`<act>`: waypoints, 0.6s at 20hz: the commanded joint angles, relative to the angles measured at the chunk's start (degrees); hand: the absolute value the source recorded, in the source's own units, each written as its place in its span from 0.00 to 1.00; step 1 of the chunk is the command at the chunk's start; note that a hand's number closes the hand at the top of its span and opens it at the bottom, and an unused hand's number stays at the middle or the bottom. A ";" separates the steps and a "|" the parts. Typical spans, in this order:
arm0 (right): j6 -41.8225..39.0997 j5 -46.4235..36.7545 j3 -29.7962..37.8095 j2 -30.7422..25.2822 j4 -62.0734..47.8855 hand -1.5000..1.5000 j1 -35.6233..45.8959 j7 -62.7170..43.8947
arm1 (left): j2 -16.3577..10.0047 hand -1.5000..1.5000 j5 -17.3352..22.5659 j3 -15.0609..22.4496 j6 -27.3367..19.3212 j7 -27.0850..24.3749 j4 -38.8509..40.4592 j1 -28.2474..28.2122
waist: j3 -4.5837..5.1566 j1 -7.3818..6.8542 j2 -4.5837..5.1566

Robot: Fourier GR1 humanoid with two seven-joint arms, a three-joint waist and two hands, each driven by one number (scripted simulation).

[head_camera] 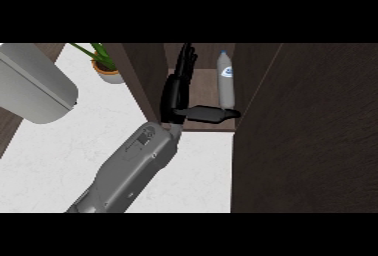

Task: Pick up the bottled water, place it into the cabinet and close the cabinet

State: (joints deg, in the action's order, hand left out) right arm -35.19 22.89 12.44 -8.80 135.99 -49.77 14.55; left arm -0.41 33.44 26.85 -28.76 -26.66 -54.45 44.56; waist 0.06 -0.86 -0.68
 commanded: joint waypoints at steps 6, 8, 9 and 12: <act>1.33 2.36 1.66 -0.90 8.31 0.00 -1.11 -3.46 | -2.65 0.00 -3.49 8.30 -3.19 2.91 -22.11 -18.37 | -0.01 0.59 0.18; 3.20 0.17 -1.94 -0.44 12.08 0.00 -0.50 -6.84 | -5.27 0.00 -2.74 7.33 -2.90 5.35 -26.64 -19.45 | 0.02 0.40 0.34; 0.31 -1.60 -2.13 -0.36 8.35 0.00 -0.57 -4.02 | -6.23 0.00 -3.14 8.74 -3.36 5.92 -29.87 -23.03 | -0.02 0.52 0.25; -0.44 -2.96 -7.40 -2.87 9.10 1.00 1.27 -8.27 | -7.53 0.00 -3.51 10.25 -2.06 2.96 -33.58 -28.66 | 0.05 -0.13 0.47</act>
State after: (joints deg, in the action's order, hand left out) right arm -35.34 22.24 8.32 -10.19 136.38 -47.89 11.83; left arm -6.38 30.41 35.33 -31.38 -22.24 -82.68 22.50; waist 0.07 -0.76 -0.41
